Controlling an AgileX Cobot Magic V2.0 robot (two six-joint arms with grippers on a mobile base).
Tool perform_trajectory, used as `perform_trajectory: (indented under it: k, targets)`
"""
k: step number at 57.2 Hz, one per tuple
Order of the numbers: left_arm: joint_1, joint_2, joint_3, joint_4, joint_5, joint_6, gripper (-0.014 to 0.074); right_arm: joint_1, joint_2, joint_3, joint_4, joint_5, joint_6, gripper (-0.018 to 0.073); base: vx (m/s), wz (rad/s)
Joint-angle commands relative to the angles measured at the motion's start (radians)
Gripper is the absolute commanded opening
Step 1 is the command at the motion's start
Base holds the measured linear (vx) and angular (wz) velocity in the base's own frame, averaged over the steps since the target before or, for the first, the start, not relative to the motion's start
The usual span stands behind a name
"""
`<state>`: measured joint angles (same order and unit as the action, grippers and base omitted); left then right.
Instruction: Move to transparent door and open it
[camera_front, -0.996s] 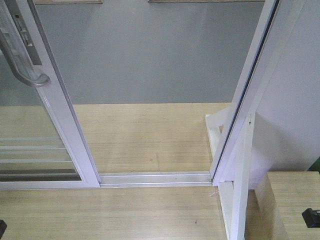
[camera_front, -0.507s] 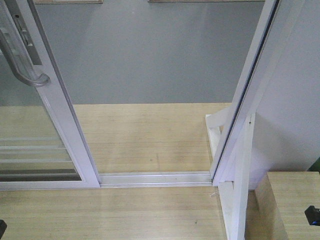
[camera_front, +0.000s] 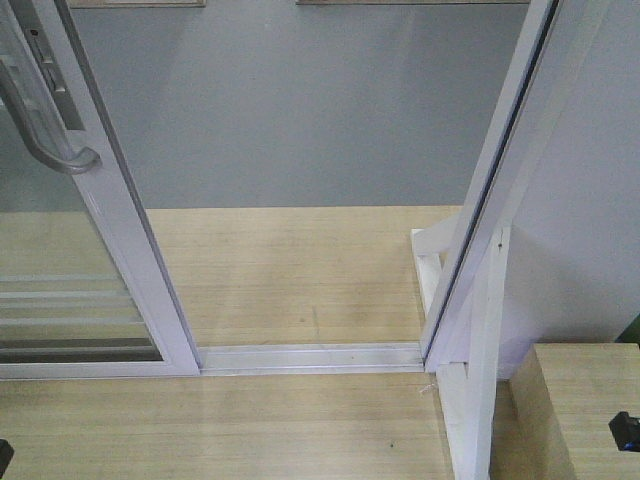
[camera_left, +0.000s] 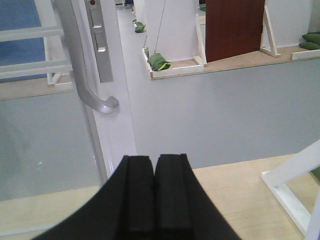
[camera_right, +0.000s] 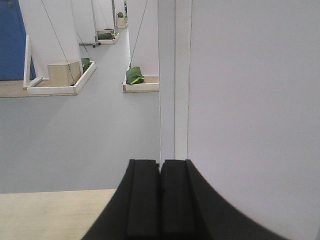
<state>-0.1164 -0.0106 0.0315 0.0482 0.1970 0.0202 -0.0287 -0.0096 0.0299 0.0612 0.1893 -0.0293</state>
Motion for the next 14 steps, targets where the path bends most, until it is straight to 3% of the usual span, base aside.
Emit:
perform_trajectory:
  k: [1, 14]
  targets:
    - [0.001, -0.013, 0.015, -0.002, -0.077, -0.003, -0.0003, -0.004, -0.016, 0.005, -0.005, -0.082, -0.005, -0.0001, 0.0, 0.0]
    - [0.001, -0.013, 0.015, -0.002, -0.077, -0.003, -0.0003, -0.004, -0.016, 0.005, -0.005, -0.081, -0.005, -0.0001, 0.0, 0.0]
